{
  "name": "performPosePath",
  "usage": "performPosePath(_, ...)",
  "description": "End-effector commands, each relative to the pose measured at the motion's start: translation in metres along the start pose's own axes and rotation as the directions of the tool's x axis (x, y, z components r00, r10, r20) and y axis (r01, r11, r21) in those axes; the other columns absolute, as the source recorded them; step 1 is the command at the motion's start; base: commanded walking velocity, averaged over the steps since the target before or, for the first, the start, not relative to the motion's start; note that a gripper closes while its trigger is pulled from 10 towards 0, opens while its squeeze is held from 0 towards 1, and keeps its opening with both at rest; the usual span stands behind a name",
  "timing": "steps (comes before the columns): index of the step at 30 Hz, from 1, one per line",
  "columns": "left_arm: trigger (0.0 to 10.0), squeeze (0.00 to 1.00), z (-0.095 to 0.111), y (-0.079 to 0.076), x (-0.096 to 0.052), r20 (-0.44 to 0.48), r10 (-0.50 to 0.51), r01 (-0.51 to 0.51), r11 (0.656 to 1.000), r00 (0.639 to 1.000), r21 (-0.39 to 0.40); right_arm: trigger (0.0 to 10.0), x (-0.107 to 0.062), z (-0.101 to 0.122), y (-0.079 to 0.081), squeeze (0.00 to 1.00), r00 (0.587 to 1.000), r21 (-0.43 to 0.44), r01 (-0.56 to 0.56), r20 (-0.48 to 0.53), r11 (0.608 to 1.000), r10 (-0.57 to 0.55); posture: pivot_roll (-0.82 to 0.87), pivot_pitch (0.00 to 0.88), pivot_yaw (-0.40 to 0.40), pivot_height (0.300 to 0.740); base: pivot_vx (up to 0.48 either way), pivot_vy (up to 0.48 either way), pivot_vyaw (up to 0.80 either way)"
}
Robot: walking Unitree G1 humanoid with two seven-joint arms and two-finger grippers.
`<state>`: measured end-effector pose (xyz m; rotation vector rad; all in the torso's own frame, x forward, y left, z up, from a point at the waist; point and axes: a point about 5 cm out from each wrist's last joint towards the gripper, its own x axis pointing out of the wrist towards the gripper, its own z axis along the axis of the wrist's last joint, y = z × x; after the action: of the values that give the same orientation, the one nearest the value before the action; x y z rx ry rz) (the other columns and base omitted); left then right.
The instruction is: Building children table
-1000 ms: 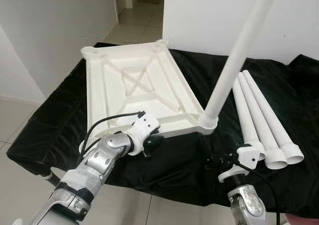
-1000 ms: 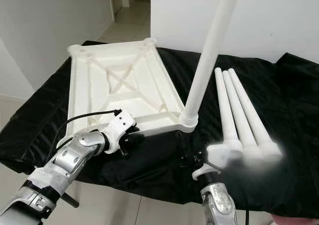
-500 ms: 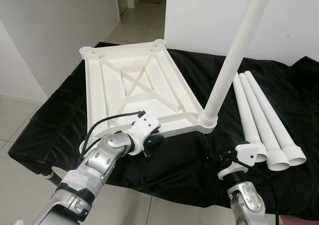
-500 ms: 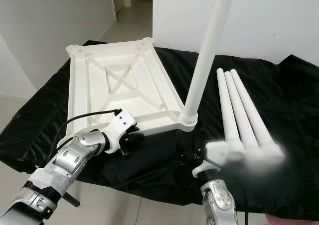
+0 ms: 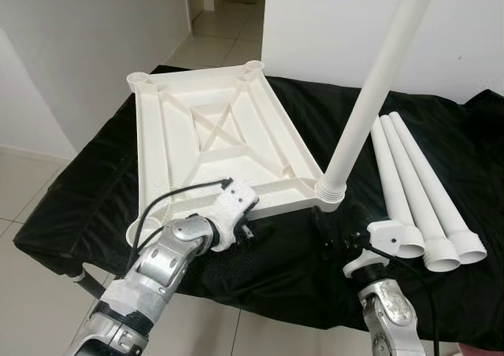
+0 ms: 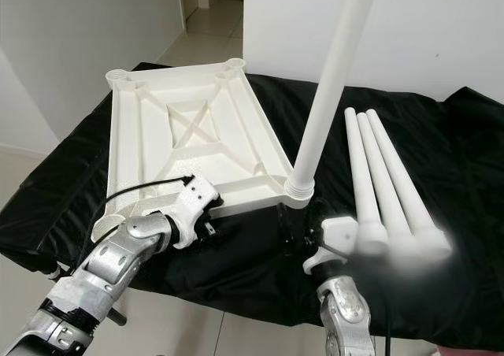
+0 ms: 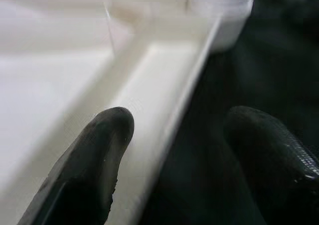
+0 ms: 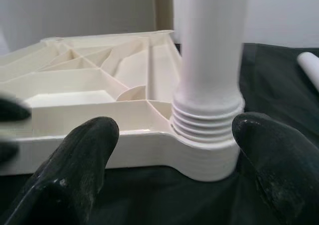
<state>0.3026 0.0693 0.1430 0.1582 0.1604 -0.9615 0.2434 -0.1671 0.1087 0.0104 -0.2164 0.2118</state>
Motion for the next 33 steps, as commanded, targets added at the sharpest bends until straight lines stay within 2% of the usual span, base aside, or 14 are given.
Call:
performPosePath(1,10.0,0.0,0.004,0.0,-0.004,0.011,-0.077,0.078,0.997,0.997,-0.012,10.0,0.0,-0.004,0.004,0.0,1.0,-0.002,-0.019,-0.012,1.0,0.019,-0.04,0.04,0.008,0.74,0.0,0.0,0.0)
performPosePath(4,10.0,0.0,0.017,0.017,-0.014,0.058,-0.047,0.049,0.998,0.997,-0.042,10.0,0.003,-0.006,0.005,0.0,1.0,0.003,-0.02,-0.018,1.0,0.02,-0.02,0.046,0.006,0.74,0.0,0.0,0.0)
performPosePath(6,10.0,0.0,0.021,0.021,-0.017,0.07,-0.042,0.045,0.998,0.997,-0.045,10.0,0.004,-0.006,0.005,0.0,1.0,0.004,-0.019,-0.019,1.0,0.019,-0.02,0.046,0.006,0.74,0.0,0.0,0.0)
performPosePath(9,10.0,0.0,0.027,0.043,-0.031,0.063,0.036,-0.036,0.999,0.997,-0.011,10.0,0.006,-0.009,0.005,0.0,0.999,0.006,-0.02,-0.026,1.0,0.02,-0.01,0.049,0.01,0.74,0.0,0.0,0.0)
performPosePath(13,10.0,0.0,0.025,0.07,-0.046,0.008,0.163,-0.163,0.985,0.987,0.049,10.0,0.011,-0.01,0.005,0.0,1.0,0.004,-0.015,-0.024,1.0,0.015,-0.01,0.047,0.015,0.74,0.0,0.0,0.0)
performPosePath(16,10.0,0.0,0.024,0.074,-0.048,-0.003,0.182,-0.181,0.982,0.983,0.058,10.0,0.011,-0.01,0.005,0.0,1.0,0.003,-0.013,-0.024,1.0,0.013,-0.01,0.047,0.015,0.74,0.0,0.0,0.0)
performPosePath(17,10.0,0.0,0.019,0.088,-0.058,-0.055,0.255,-0.249,0.963,0.965,0.1,10.0,0.013,-0.01,0.006,0.0,1.0,0.004,-0.011,-0.022,1.0,0.011,-0.01,0.047,0.022,0.74,0.0,0.0,0.0)
performPosePath(18,10.0,0.0,0.019,0.088,-0.058,-0.055,0.255,-0.249,0.963,0.965,0.1,10.0,0.013,-0.01,0.006,0.0,1.0,0.004,-0.011,-0.022,1.0,0.011,-0.01,0.047,0.022,0.74,0.0,0.0,0.0)
performPosePath(21,10.0,0.0,0.013,0.106,-0.072,-0.13,0.342,-0.318,0.932,0.931,0.172,10.0,0.016,-0.01,0.006,0.0,1.0,0.006,-0.007,-0.016,1.0,0.007,-0.01,0.046,0.024,0.74,0.0,0.0,0.0)
performPosePath(24,10.0,0.0,0.012,0.11,-0.077,-0.151,0.364,-0.333,0.923,0.919,0.195,10.0,0.016,-0.009,0.006,0.0,1.0,0.008,-0.006,-0.015,1.0,0.006,-0.01,0.046,0.024,0.74,0.0,0.0,0.0)
performPosePath(26,10.0,0.0,0.008,0.117,-0.086,-0.179,0.402,-0.355,0.902,0.898,0.245,10.0,0.016,-0.009,0.007,0.0,1.0,0.009,-0.007,-0.014,1.0,0.007,-0.01,0.047,0.021,0.74,0.0,0.0,0.0)
performPosePath(33,10.0,0.0,0.0,0.122,-0.092,-0.221,0.427,-0.361,0.888,0.877,0.285,10.0,0.018,-0.01,0.006,0.0,1.0,0.008,-0.008,-0.01,1.0,0.008,-0.01,0.044,0.018,0.74,0.0,0.0,0.0)
